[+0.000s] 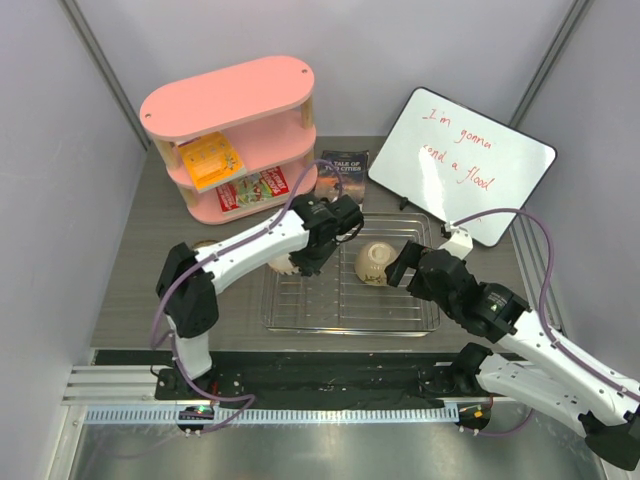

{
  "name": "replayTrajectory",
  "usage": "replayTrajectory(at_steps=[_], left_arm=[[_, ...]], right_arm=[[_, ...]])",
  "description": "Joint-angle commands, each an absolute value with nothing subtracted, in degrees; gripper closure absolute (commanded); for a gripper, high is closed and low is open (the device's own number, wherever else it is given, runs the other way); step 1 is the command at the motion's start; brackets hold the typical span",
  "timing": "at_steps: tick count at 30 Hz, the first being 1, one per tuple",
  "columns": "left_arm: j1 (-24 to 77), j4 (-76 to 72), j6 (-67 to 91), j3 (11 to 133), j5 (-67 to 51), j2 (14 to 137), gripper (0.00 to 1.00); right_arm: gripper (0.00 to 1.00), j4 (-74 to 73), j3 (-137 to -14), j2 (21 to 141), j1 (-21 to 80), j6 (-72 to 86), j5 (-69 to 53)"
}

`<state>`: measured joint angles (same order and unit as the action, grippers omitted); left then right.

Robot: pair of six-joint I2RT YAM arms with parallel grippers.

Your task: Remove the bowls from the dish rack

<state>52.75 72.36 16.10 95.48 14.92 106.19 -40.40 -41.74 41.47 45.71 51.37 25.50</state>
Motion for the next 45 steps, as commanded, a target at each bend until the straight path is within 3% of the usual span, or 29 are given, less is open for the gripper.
replayTrajectory(at_steps=[1,6,15,22,30,43,45], left_arm=[[52.91,73.56,16.61,97.38,20.64,97.3,1.0],[50.98,84.02,22.23,97.48,30.32,94.93,1.0],[31.22,73.48,21.45,79.72,26.9,82.27,1.0],[29.45,73.05,22.59,81.74,29.09,88.85,1.0],[21.28,64.6,22.85,75.59,25.58,90.97,1.0],[20.57,63.37,22.24,73.04,22.85,92.2,1.0],[20.57,63.19,22.32,72.69,22.5,91.76,0.9]], right_arm=[[0.0,-38.15,-41.04,40.87,45.97,51.77,25.14],[0.0,-37.71,-40.87,40.61,45.97,52.03,25.05],[0.0,-36.12,-40.25,41.48,45.88,51.33,23.64],[0.0,-35.24,-39.38,41.66,45.88,51.5,22.94],[0.0,-35.07,-38.23,41.13,45.88,51.42,23.64],[0.0,-34.54,-38.5,42.19,45.62,51.15,23.29],[0.0,-34.54,-38.58,42.28,45.53,51.24,23.29]])
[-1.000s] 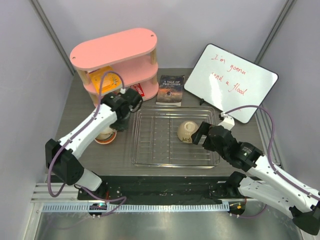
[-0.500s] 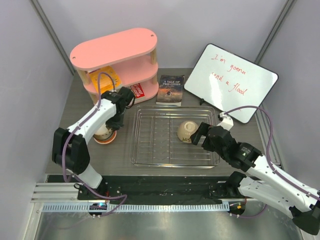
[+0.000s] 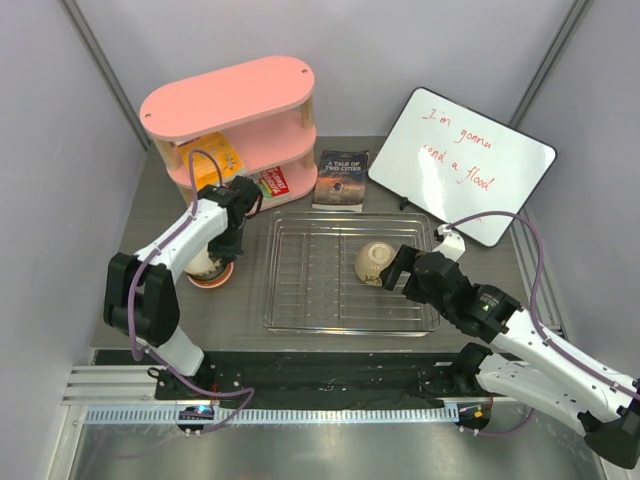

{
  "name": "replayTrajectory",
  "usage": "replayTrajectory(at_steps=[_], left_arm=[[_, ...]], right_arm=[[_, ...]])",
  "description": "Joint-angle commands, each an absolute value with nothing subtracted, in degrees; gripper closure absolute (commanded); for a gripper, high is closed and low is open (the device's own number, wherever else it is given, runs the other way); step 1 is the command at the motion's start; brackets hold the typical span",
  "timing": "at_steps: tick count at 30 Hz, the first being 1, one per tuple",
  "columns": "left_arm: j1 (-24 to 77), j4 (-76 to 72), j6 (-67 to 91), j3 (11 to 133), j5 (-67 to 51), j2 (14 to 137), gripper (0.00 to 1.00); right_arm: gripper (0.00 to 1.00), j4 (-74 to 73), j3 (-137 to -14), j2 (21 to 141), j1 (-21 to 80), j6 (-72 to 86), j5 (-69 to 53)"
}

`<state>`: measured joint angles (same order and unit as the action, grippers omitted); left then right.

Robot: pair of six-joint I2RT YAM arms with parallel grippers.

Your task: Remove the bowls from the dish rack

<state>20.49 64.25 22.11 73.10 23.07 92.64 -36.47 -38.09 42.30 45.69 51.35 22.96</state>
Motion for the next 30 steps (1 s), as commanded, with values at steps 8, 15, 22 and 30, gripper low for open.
replayTrajectory(at_steps=[8,15,22,30], left_arm=[[20.65,64.77,23.29,73.21,22.06,90.79,0.55],[20.65,66.44,23.03,74.18,23.38,86.49,0.45],[20.65,67.94,22.5,75.5,23.29,85.61,0.44],[21.09,68.11,22.85,74.44,22.06,87.98,0.59]], right_arm=[[0.0,-34.63,-39.2,42.8,45.26,51.24,23.64],[0.0,-34.37,-40.08,44.65,45.0,50.98,23.73],[0.0,-34.37,-40.25,45.35,44.74,50.71,23.73],[0.0,-34.28,-39.99,45.27,44.56,50.36,23.64]])
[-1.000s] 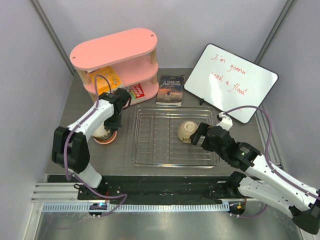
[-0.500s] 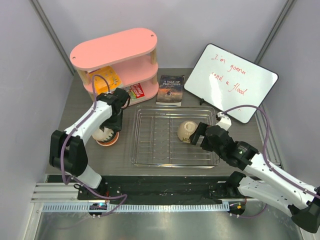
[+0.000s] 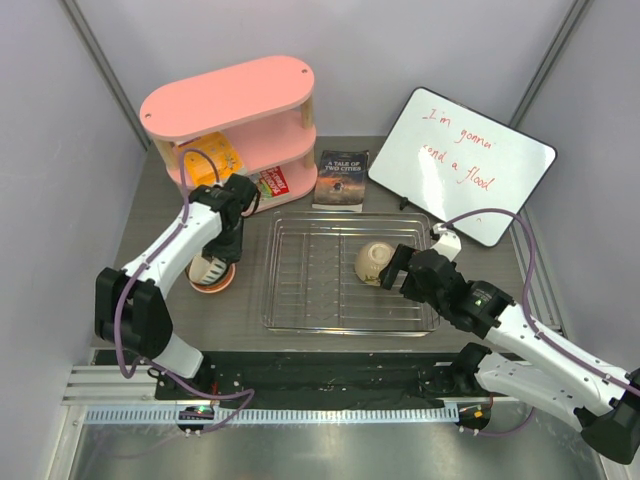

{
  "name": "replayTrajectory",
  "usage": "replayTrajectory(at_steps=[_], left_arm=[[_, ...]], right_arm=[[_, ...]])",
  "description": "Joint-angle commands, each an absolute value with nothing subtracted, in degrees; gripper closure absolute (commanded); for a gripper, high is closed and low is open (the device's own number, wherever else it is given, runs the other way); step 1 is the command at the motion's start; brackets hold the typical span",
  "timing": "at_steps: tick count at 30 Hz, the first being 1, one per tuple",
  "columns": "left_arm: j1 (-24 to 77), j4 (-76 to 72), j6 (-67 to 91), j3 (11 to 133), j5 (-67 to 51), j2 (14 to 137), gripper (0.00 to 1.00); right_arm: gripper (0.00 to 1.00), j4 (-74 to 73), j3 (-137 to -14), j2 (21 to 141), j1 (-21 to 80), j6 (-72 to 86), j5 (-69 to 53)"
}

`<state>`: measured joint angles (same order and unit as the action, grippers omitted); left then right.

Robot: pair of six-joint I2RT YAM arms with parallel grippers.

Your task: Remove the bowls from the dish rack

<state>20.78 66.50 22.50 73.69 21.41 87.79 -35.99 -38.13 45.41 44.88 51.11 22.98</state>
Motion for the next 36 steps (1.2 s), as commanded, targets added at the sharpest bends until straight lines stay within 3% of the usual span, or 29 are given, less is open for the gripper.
replayTrajectory(at_steps=[1,4,6,14,27,36], left_arm=[[21.44,68.2,23.03,74.36,22.23,87.98,0.69],[21.88,68.64,23.29,74.27,23.2,87.54,0.94],[22.06,68.91,23.55,74.18,23.38,87.28,0.94],[22.24,68.82,23.73,73.48,22.76,86.92,0.58],[22.24,69.52,24.08,74.18,23.82,86.31,0.55],[22.76,71.8,23.99,81.03,18.2,80.6,0.54]], right_arm=[[0.0,-34.19,-39.9,45.26,44.47,50.36,23.64],[0.0,-33.93,-39.11,45.35,44.3,50.45,23.56],[0.0,-33.75,-38.94,45.79,44.3,50.45,23.03],[0.0,-33.31,-38.23,44.83,44.12,50.8,22.59],[0.0,-33.31,-37.35,44.56,43.95,51.06,22.15],[0.0,-33.31,-37.18,44.65,43.86,51.15,22.06]])
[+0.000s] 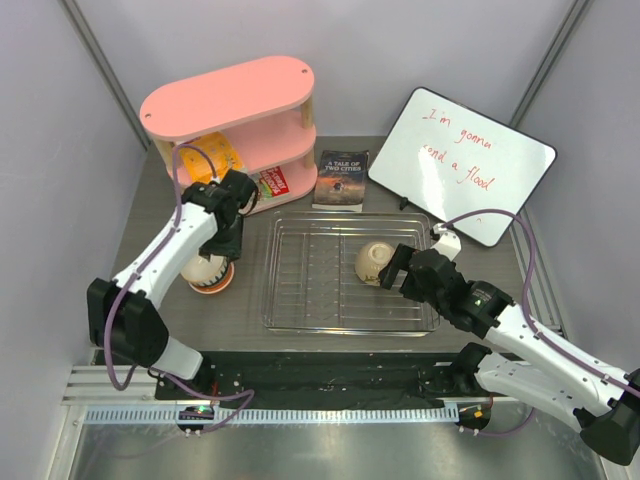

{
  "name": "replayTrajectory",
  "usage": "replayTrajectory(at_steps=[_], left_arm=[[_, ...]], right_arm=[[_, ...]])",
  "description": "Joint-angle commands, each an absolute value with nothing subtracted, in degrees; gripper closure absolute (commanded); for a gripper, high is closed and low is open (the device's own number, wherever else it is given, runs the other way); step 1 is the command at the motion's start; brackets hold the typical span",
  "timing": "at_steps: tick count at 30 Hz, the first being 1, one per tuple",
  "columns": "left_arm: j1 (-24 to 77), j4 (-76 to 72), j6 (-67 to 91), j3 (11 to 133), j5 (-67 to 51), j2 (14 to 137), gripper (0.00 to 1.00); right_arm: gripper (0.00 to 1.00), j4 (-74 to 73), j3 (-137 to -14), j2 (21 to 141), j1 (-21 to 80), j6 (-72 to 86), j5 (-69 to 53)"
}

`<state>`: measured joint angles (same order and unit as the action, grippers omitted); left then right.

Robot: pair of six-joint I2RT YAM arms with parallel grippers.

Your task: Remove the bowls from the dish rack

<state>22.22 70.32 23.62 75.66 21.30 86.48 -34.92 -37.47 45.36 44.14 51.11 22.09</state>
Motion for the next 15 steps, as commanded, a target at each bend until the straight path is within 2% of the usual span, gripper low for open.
replayTrajectory(at_steps=[1,4,7,8,11,12,15], left_arm=[[22.85,71.81,23.82,81.64,17.41,78.94,0.53],[22.85,71.54,23.03,84.02,12.58,75.86,0.48],[22.85,71.63,22.06,87.09,1.62,72.88,0.46],[22.85,71.54,21.89,88.49,-6.34,72.08,0.46],[22.85,70.58,21.62,90.08,-17.11,67.78,0.42],[22.85,70.14,21.8,90.44,-24.62,66.55,0.4],[23.63,64.81,23.55,87.12,-40.8,59.87,0.39]], right_arm=[[0.0,-33.31,-37.18,44.65,43.94,51.07,21.89],[0.0,-33.31,-37.35,44.39,43.94,51.15,21.97],[0.0,-33.49,-37.62,44.03,43.95,51.15,22.06],[0.0,-33.49,-37.88,43.95,43.95,51.15,22.15],[0.0,-34.27,-38.75,43.86,43.86,50.98,22.59],[0.0,-34.71,-38.93,43.68,43.94,50.98,22.76],[0.0,-35.33,-39.72,43.33,43.86,51.06,23.2]])
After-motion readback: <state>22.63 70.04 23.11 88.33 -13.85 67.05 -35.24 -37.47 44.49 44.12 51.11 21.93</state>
